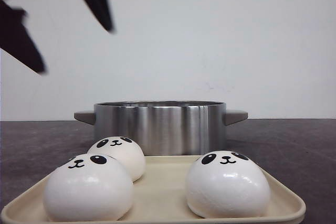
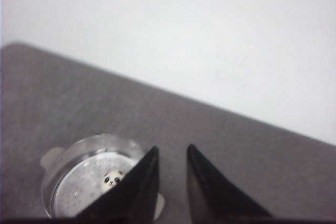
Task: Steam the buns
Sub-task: 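Move the left gripper down and grasp the far panda bun nearer it, then lift the bun with the left gripper and carry it over the pot, then lower the bun into the pot, open the left gripper and raise it, then lower the right gripper onto the near panda bun nearer it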
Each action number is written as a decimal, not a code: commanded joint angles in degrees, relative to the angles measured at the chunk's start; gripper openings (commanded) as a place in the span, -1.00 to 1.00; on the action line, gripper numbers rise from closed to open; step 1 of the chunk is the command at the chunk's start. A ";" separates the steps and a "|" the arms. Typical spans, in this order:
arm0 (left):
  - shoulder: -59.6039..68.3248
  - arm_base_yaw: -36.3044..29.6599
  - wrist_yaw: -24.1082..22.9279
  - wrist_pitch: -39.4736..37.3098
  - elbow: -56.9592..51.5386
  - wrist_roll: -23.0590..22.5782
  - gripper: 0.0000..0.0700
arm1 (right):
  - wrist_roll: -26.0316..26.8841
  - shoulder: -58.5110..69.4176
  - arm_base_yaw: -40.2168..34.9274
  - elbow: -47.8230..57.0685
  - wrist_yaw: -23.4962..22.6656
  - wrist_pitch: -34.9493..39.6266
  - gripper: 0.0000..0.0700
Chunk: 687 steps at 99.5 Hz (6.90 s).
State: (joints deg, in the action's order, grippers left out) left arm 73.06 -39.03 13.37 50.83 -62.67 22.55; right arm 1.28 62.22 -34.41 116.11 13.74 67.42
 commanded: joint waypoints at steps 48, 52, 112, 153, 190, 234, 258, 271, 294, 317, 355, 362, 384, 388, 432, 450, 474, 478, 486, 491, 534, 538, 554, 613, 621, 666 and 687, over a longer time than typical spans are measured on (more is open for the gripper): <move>18.51 -1.88 -7.17 -9.09 -0.57 5.79 1.00 | 1.86 -18.29 -0.31 1.22 4.76 7.82 -0.90; 19.23 -1.95 -7.17 -9.88 -0.57 6.58 1.00 | 2.36 -18.43 -0.26 1.22 4.79 8.81 -0.90; 26.14 -2.36 -9.09 -11.63 -0.57 10.71 -0.99 | 5.27 -18.51 -0.22 1.22 5.86 12.31 -0.90; 14.80 -2.62 -1.40 -9.75 -0.83 9.38 -0.99 | 5.81 -18.47 -0.22 1.20 6.05 11.72 -0.90; 4.70 -1.46 -3.56 -10.05 -11.96 5.49 -0.99 | 6.75 -18.43 -0.22 1.20 5.99 11.47 -0.90; 27.93 6.45 -5.09 -1.90 -39.36 -2.19 -0.98 | 8.61 -18.34 -0.22 1.20 5.81 12.09 -0.90; 38.84 6.62 -6.51 -0.72 -44.19 -2.21 -0.98 | 8.55 -18.34 -0.22 1.20 5.86 12.48 -0.90; 42.62 6.62 -8.41 0.09 -44.22 -2.21 -0.98 | 8.57 -18.34 -0.22 1.20 6.08 12.83 -0.90; 44.76 7.32 -15.54 -1.05 -44.22 -4.00 -0.99 | 8.59 -18.34 -0.22 1.20 6.05 13.53 -0.90; 47.19 8.72 -14.86 -0.50 -44.22 -4.09 -0.99 | 8.81 -18.34 -0.22 1.20 6.05 13.64 -0.90; 50.27 9.97 -12.72 -2.91 -44.22 -3.93 -0.99 | 8.94 -18.34 -0.22 1.20 6.05 13.64 -0.90; 51.28 10.05 -11.67 -2.95 -44.22 -3.87 -0.98 | 9.16 -18.34 -0.22 1.20 6.05 13.64 -0.90; 52.48 10.05 -11.26 -4.02 -44.22 -3.67 -0.89 | 9.77 -18.34 -0.22 1.20 6.03 13.68 -0.90; 52.50 10.14 -11.26 -4.33 -44.22 -3.67 -0.88 | 10.03 -18.34 -0.22 1.20 6.01 13.66 -0.90; 52.52 10.56 -11.41 -5.68 -44.22 -3.72 0.40 | 10.34 -18.34 -0.22 1.20 6.03 13.68 -0.90; 52.52 10.56 -11.39 -5.42 -44.59 -3.69 0.89 | 10.34 -18.34 -0.22 1.20 6.01 13.68 -0.90; 52.50 10.51 -11.41 -3.61 -48.09 -3.93 1.00 | 10.34 -18.34 -0.22 1.20 6.03 13.68 -0.90; 52.52 10.51 -11.39 -2.86 -49.27 -3.89 1.00 | 10.32 -18.34 -0.22 1.20 6.03 13.68 -0.90; 52.50 10.45 -11.41 -0.98 -52.24 -3.96 1.00 | 10.32 -18.34 -0.22 1.20 6.03 13.68 -0.90; 52.50 10.32 -11.41 -0.07 -54.21 -3.93 1.00 | 10.32 -18.34 -0.22 1.20 6.03 13.68 -0.90; 51.21 6.62 -10.54 20.46 -80.11 -10.10 -0.02 | 13.66 -18.25 -0.22 -5.18 2.67 13.60 -0.90; 50.66 5.97 -10.58 22.23 -82.40 -11.19 -0.01 | 14.51 -18.01 -0.28 -7.21 1.16 13.42 -0.90; 47.32 3.58 -10.88 26.05 -90.92 -12.28 -0.01 | 16.17 -15.96 -0.33 -17.38 -5.01 10.10 -0.90; 23.61 0.63 -15.45 33.81 -102.75 -15.85 -0.02 | 14.49 2.89 -0.37 -32.26 -17.70 4.85 0.05; 19.23 0.63 -15.43 33.86 -102.53 -15.87 -0.02 | 14.88 4.46 -0.74 -33.90 -20.83 4.66 0.24; -3.30 0.66 -22.77 33.86 -91.25 -16.13 -0.02 | 28.98 7.19 -12.35 -54.93 -23.02 -13.27 0.24; -7.58 0.66 -30.23 33.86 -85.33 -19.30 -0.02 | 31.32 13.40 -16.04 -55.58 -22.95 -18.08 0.24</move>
State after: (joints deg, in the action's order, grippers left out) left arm 65.36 -37.95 -15.09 81.54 -147.50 5.58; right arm 30.59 72.42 -49.28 59.90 -9.23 48.99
